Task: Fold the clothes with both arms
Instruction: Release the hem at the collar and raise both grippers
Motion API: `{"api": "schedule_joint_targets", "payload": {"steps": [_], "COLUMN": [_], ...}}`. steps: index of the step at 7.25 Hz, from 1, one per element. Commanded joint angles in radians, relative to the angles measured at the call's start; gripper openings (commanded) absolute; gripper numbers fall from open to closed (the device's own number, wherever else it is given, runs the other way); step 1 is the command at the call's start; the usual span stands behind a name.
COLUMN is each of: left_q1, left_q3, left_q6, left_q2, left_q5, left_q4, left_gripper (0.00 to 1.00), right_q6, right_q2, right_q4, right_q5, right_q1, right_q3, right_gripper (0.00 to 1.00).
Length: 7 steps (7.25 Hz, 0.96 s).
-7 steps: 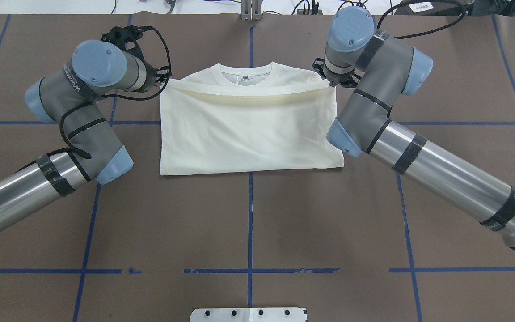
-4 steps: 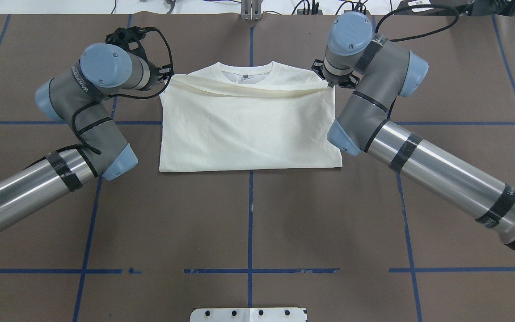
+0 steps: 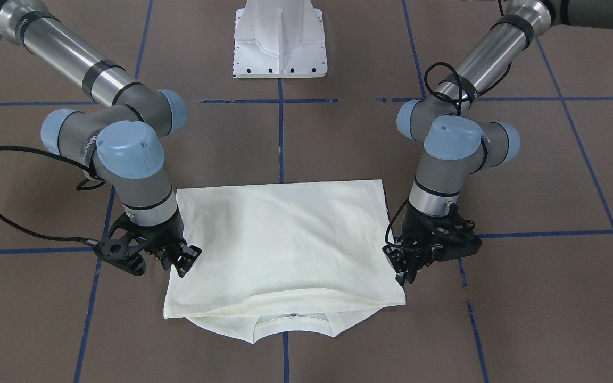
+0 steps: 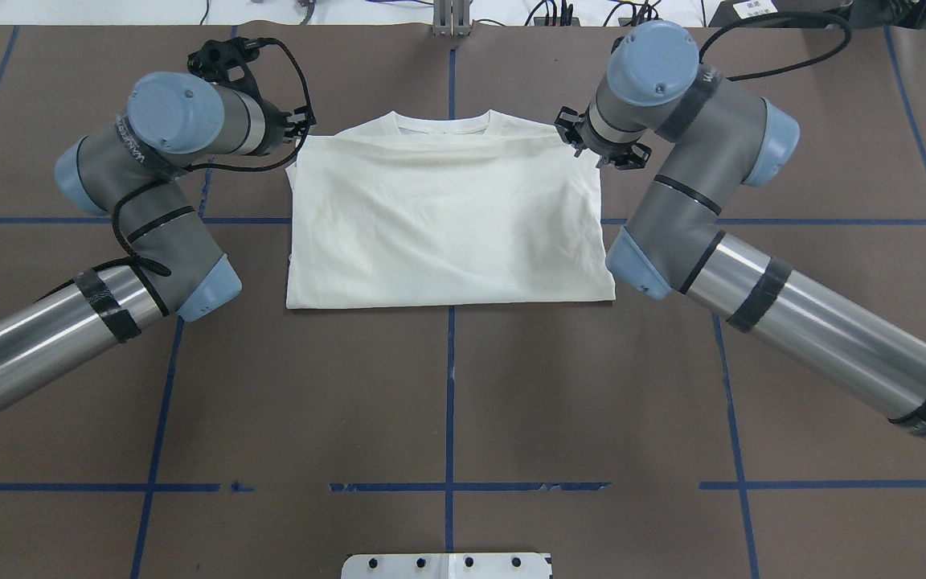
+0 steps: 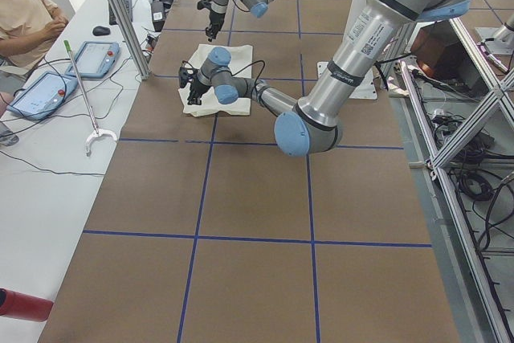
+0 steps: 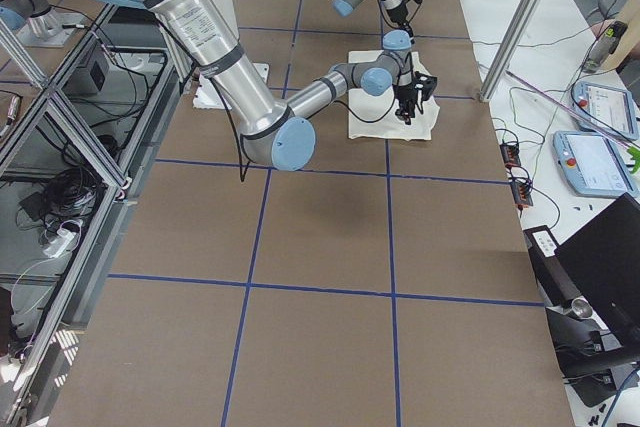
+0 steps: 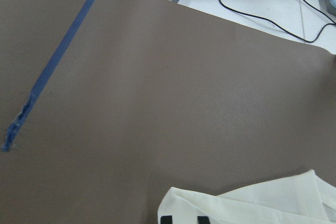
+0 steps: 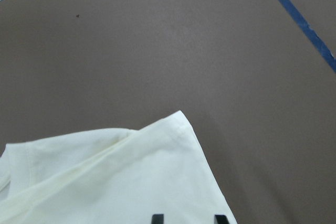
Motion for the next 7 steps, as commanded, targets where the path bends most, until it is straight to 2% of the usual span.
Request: {"api": "schedule_joint_targets", "payload": {"steps": [1,2,3,7], "left_q1": [-0.003,-0.003,-0.003,-0.005], "left_q3": [-0.013,-0.048,-0.062,-0.065], "left_q6": [-0.004,-0.002,0.004,0.004], "left_q2": [0.009,0.012,0.035,0.046], "left_q5": [-0.052,-0.066,-0.12,-0.126], "left_q4": [-0.007,-0.008,-0.008,-0.008], "left_gripper": [0.32,0.32,0.32,0.33], "right_q6": [0.205,0.224,0.226,0.231], "right_q2": [-0.187,-0.22,-0.224,-0.241], "right_q4": [-0.002,-0.002,-0.002,-0.002], "right_q5": [0.025,0.025,0.024,-0.005], "right_q1": [-0.083,-0.103,-0.102,-0.125], "right_q3": [0.26,0.302,0.316,0.311], "right_gripper": [0.72,0.72,0.72,0.71]}}
